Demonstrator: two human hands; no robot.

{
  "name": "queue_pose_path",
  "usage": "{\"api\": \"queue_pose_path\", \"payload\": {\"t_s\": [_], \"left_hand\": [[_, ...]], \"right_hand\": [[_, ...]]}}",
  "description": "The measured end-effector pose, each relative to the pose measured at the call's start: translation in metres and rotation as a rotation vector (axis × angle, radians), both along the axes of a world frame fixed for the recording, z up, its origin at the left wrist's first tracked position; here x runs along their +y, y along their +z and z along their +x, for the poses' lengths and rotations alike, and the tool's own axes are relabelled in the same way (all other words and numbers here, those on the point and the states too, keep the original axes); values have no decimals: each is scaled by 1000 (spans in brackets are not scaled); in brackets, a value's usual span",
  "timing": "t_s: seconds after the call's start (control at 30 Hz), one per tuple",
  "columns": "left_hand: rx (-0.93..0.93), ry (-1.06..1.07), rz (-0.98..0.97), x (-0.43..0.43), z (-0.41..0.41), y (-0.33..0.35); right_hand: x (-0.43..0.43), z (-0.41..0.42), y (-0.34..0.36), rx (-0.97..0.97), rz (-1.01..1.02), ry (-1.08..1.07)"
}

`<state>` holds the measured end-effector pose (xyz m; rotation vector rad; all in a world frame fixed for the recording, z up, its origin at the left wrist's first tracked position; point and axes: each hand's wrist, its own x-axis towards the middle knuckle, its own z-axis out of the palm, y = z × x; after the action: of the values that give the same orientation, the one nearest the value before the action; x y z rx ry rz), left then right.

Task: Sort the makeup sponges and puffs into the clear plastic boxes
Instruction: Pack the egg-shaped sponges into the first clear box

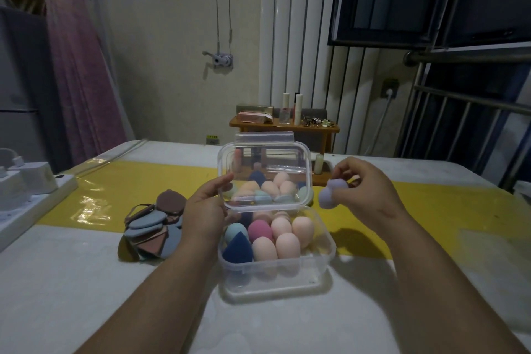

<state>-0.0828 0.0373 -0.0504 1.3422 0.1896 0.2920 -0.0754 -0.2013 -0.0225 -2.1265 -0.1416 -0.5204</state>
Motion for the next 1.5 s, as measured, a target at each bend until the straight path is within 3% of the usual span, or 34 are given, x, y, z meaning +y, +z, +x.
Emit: {"api": "queue_pose_path", "payload": {"t_s": [0.17, 0.3, 0.43, 0.97, 1.5], "left_hand": [[2, 5, -11, 1, 2, -2], [-2, 0, -40, 0, 3, -2], [5, 4, -29, -1, 2, -1], [10, 5, -3, 0, 3, -3], [-10, -10, 0, 0, 4, -4]], "right_hand": [[14, -21, 16, 176, -141, 211], [22, -27, 21, 249, -324, 238], [26, -31, 22, 272, -362, 270], [43, -31, 17, 356, -683, 125], [57, -26, 2, 277, -944, 2]]}}
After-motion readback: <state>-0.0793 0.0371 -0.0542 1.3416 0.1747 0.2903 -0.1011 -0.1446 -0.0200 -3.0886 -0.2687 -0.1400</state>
